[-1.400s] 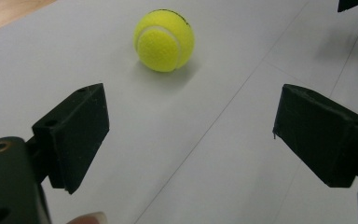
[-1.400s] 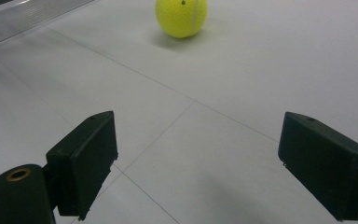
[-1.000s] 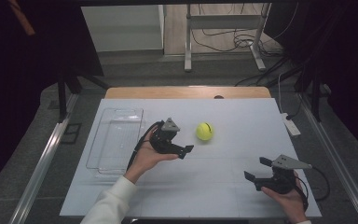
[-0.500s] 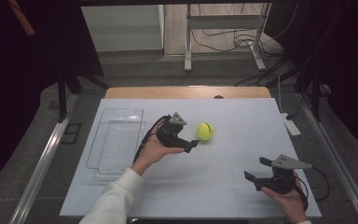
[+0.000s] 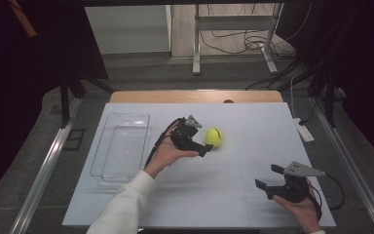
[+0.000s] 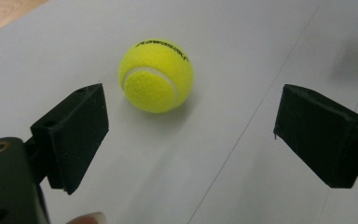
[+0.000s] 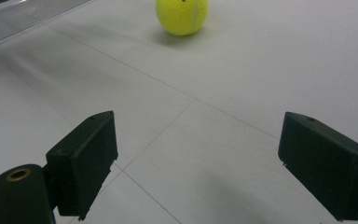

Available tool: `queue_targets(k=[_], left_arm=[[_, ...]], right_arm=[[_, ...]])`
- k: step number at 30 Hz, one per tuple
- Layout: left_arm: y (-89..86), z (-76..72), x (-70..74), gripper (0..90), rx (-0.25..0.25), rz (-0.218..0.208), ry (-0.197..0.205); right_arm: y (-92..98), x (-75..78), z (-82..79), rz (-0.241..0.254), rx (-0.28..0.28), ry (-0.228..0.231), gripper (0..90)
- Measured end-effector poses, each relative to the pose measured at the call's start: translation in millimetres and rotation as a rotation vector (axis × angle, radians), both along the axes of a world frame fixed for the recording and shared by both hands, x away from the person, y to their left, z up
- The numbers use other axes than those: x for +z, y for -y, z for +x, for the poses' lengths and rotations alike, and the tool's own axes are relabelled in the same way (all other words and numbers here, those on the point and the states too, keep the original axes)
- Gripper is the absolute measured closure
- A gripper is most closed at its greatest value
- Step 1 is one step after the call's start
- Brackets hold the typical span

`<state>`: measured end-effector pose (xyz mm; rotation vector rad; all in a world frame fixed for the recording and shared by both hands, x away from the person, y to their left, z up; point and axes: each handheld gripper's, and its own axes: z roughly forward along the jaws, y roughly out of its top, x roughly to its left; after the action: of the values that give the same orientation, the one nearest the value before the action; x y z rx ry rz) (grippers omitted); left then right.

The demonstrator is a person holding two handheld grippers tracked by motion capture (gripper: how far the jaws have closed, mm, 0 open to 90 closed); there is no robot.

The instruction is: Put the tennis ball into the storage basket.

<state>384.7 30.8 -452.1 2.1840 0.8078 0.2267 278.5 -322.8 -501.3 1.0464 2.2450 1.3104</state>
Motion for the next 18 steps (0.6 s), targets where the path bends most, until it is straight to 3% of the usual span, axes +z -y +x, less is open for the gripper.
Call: queue_targets(k=[18], left_arm=[[15.2,13.0,-0.5,9.8,-0.018,0.019,-0.019]], right_arm=[[0.4,-0.4,0.3,-0.001,-0.001,0.0,11.9]])
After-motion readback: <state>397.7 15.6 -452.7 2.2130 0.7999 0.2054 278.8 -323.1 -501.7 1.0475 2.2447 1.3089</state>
